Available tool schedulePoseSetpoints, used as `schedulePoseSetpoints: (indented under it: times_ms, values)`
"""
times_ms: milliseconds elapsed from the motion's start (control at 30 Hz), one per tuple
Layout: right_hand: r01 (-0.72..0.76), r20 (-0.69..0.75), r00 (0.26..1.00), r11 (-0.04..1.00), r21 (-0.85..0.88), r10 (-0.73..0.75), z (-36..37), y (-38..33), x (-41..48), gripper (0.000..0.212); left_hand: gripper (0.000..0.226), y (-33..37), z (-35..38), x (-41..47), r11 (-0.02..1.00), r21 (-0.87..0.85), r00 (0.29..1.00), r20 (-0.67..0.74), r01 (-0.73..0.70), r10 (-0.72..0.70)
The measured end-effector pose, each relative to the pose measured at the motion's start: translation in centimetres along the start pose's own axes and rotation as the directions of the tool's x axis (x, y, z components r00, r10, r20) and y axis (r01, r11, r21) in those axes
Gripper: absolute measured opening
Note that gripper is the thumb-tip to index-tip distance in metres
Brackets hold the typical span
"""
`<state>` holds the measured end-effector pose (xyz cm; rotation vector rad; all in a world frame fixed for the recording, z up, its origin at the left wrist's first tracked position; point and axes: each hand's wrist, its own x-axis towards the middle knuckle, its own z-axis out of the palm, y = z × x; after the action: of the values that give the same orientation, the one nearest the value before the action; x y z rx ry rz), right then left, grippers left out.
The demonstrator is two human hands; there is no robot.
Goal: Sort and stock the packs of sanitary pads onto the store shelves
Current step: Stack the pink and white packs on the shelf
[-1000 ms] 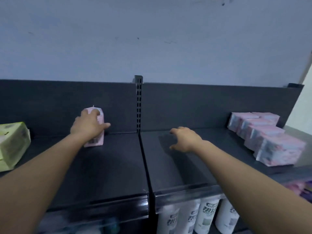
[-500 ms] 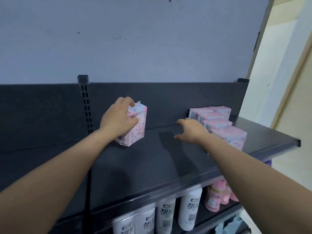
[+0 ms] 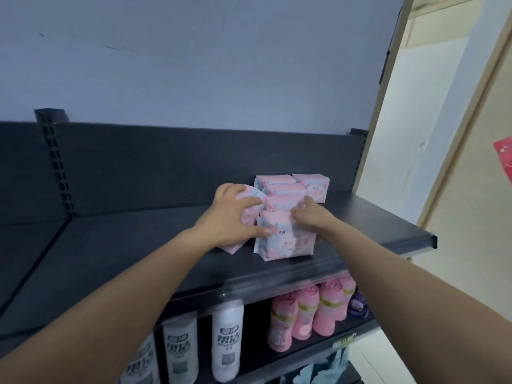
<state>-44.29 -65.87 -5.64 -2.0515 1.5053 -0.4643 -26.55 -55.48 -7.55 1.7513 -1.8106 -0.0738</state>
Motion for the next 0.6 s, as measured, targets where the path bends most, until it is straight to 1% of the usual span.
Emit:
schedulePoseSetpoints:
  times_ms: [33, 67, 133, 200, 267, 333, 367, 400, 467, 500, 533, 567, 600]
  values:
    - [0.018, 0.005, 1.000, 1.000, 0.019, -0.018, 0.3, 0.0, 0.1, 0.053, 0.093, 0.3, 0.5, 0.0, 0.998, 0.061, 1.000, 0.028, -0.016, 0.014]
    - [0.023, 0.017, 1.000, 0.998, 0.052, -0.024, 0.6, 0.0, 0.4, 0.055, 0.088, 0.4, 0.9, 0.2, 0.990, 0.136, 0.999, 0.040, -0.020, 0.014]
    - [0.008, 0.043, 0.999, 0.993, 0.119, -0.013, 1.1, -0.2, 0.8, 0.057, 0.065, 0.1, 1.1, 0.6, 0.972, 0.234, 0.999, 0.000, 0.032, -0.033]
    - [0.000, 0.082, 0.996, 0.982, 0.190, -0.015, 1.5, -0.5, 1.3, 0.057, 0.045, -0.6, 0.7, 0.8, 0.961, 0.260, 0.995, -0.046, 0.095, -0.086]
    - [0.001, 0.135, 0.990, 0.954, 0.301, -0.044, 1.6, -0.5, 2.0, 0.049, 0.031, -1.2, 0.4, 1.2, 0.949, 0.292, 0.992, -0.069, 0.123, -0.107]
    - [0.036, 0.127, 0.988, 0.936, 0.351, -0.085, 1.4, -0.3, 2.7, 0.033, 0.020, -1.7, 0.1, 1.6, 0.933, 0.333, 0.989, -0.102, 0.133, -0.105]
    - [0.081, 0.083, 0.990, 0.940, 0.332, -0.115, 1.3, -0.3, 2.9, 0.028, 0.015, -1.9, 0.0, 1.8, 0.926, 0.354, 0.988, -0.117, 0.133, -0.097]
    - [0.142, 0.009, 0.989, 0.955, 0.261, -0.150, 1.1, -0.3, 3.3, 0.026, 0.012, -2.2, 0.0, 2.1, 0.919, 0.373, 0.988, -0.127, 0.126, -0.084]
    - [0.225, -0.163, 0.963, 0.972, 0.064, -0.213, 0.6, -0.2, 4.2, 0.026, 0.008, -3.0, -0.3, 2.5, 0.905, 0.408, 0.988, -0.141, 0.121, -0.069]
    - [0.228, -0.218, 0.949, 0.973, -0.024, -0.228, 0.4, -0.1, 4.8, 0.030, 0.009, -3.5, -0.5, 2.6, 0.903, 0.410, 0.986, -0.152, 0.130, -0.073]
    - [0.203, -0.225, 0.949, 0.974, -0.105, -0.222, 0.3, 0.1, 5.3, 0.039, 0.014, -4.0, -0.8, 2.5, 0.903, 0.403, 0.983, -0.165, 0.146, -0.085]
    - [0.163, -0.183, 0.964, 0.974, -0.154, -0.191, 0.2, 0.2, 5.8, 0.051, 0.018, -4.6, -1.2, 2.5, 0.904, 0.396, 0.979, -0.180, 0.164, -0.099]
    - [0.124, -0.100, 0.985, 0.981, -0.152, -0.140, 0.1, 0.4, 6.2, 0.063, 0.020, -5.0, -1.5, 2.5, 0.900, 0.395, 0.974, -0.197, 0.182, -0.110]
